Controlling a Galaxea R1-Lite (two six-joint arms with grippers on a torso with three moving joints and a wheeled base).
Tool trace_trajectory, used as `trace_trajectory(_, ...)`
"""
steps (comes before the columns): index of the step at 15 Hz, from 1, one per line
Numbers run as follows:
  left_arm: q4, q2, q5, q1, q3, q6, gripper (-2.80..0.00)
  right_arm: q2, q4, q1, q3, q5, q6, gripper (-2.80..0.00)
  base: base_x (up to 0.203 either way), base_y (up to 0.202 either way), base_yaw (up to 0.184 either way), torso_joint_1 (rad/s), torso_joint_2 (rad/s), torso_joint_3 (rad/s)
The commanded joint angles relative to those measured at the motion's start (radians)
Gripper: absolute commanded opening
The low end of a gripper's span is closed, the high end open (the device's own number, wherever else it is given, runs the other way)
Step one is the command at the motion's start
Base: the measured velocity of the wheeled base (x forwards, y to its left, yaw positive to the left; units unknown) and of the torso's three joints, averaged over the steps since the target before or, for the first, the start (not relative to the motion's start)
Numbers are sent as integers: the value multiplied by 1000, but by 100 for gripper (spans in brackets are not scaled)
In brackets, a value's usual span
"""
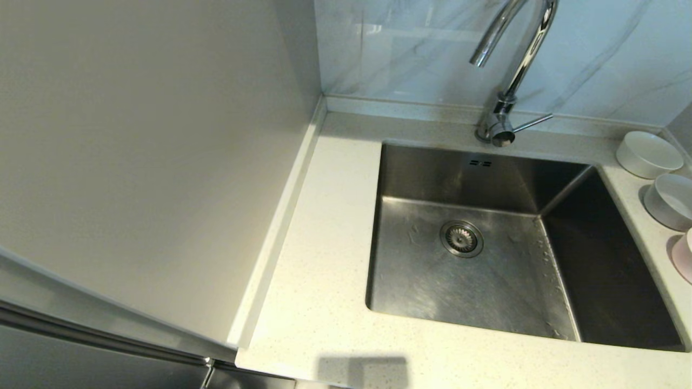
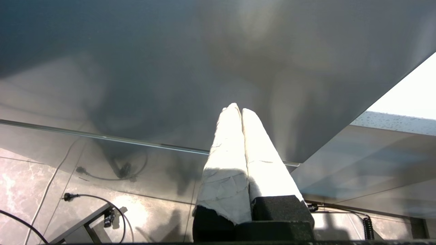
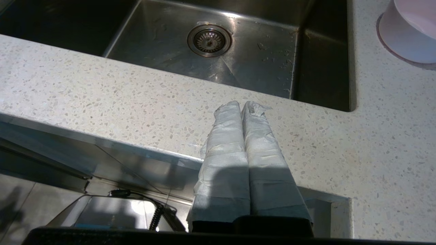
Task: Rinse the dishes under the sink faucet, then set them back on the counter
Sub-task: Put a bowl into the sink
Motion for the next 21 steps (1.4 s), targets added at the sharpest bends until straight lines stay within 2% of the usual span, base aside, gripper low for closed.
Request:
trace_trajectory(1,0,-3,0,0,0,0,-280,0,0,0,-1,1,-2,-280,0,0,0,0,0,0)
trace_trajectory(3,0,-3,0,0,0,0,-280,0,-1,0,0,-6,-1,-280,0,0,0,0,0,0)
trace_trajectory(6,0,-3,0,0,0,-1,-280,0,-3,0,-6,-31,64,-280,0,0,0,0,0,0)
trace_trajectory(8,0,-3,0,0,0,-1,-280,35,18,1,-118,-32,80,-280,0,0,0,0,0,0)
trace_trajectory(10,0,-3,-1,0,0,-1,-280,184,37,1,-252,-33,100,-280,0,0,0,0,0,0)
trace_trajectory(14,0,-3,0,0,0,-1,-280,648,58,1,-640,-36,119,-280,0,0,0,0,0,0)
trace_trajectory(17,0,-3,0,0,0,0,-280,962,79,-1,-1020,-52,116,-280,0,0,0,0,0,0)
trace_trajectory(19,0,-3,0,0,0,0,-280,1168,111,-6,-1238,-93,78,-280,0,0,0,0,0,0)
trace_trajectory(21,0,-3,0,0,0,-1,-280,1358,130,-17,-1397,-154,5,-280,0,0,0,0,0,0)
